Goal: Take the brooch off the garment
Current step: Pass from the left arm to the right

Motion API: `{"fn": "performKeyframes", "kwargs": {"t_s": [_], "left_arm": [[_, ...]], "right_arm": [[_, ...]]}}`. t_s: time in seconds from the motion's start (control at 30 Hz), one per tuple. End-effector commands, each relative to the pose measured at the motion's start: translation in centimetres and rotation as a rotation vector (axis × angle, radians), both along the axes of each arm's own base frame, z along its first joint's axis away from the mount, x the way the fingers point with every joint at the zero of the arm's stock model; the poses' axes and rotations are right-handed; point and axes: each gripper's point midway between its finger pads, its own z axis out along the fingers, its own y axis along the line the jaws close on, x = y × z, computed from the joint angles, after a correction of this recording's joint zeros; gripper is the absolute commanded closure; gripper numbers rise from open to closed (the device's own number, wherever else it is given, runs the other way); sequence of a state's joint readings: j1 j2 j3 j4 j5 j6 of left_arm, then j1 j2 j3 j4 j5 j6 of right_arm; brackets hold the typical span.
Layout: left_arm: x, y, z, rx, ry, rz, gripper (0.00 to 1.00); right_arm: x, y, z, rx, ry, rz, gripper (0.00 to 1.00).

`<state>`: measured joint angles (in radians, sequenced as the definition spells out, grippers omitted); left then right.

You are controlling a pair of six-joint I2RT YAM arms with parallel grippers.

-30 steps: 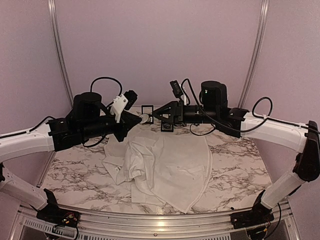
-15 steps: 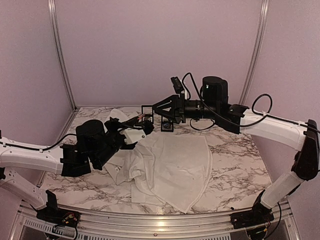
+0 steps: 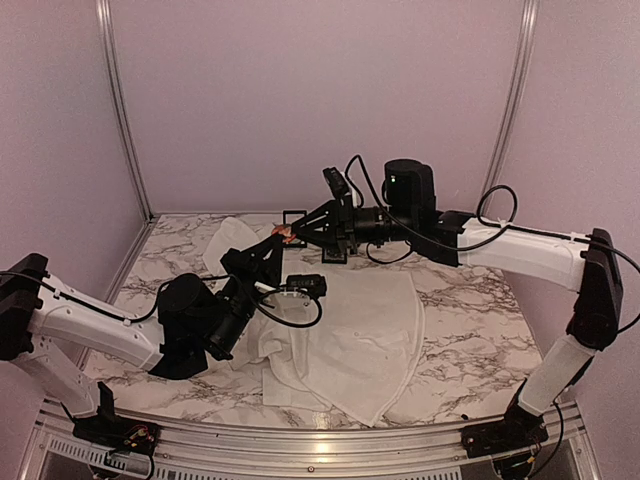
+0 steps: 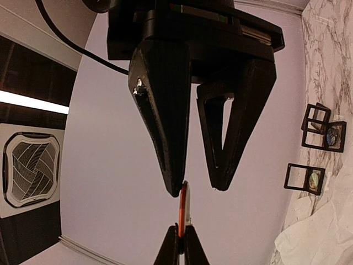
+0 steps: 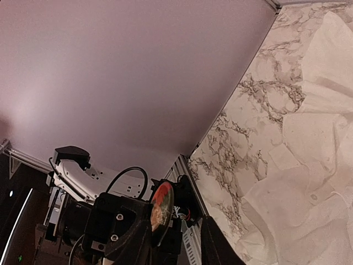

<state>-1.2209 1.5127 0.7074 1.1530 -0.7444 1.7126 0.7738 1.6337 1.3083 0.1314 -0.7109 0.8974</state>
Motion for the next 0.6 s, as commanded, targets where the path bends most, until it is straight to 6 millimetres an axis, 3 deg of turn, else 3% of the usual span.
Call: {"fn": "performKeyframes", "kwargs": {"t_s": [0.0, 0.3, 0.57], "left_arm": [[-0.6, 0.8, 1.0, -0.030, -0.045, 0.017, 1.00], [-0.7, 0.6, -0.3, 0.009, -0.007, -0.005, 1.00], [-0.6, 0.4, -1.1, 0.028, 0.008, -0.013, 1.00]], "right_arm": [[-0.1, 0.3, 1.1, 0.046, 0.011, 0.037, 0.71], [-1.1, 0.0, 0.4, 0.055, 0.038, 0.068, 0.81], [-1.5, -0.2, 0.5, 0.063, 0.050, 0.085, 0.82]]}}
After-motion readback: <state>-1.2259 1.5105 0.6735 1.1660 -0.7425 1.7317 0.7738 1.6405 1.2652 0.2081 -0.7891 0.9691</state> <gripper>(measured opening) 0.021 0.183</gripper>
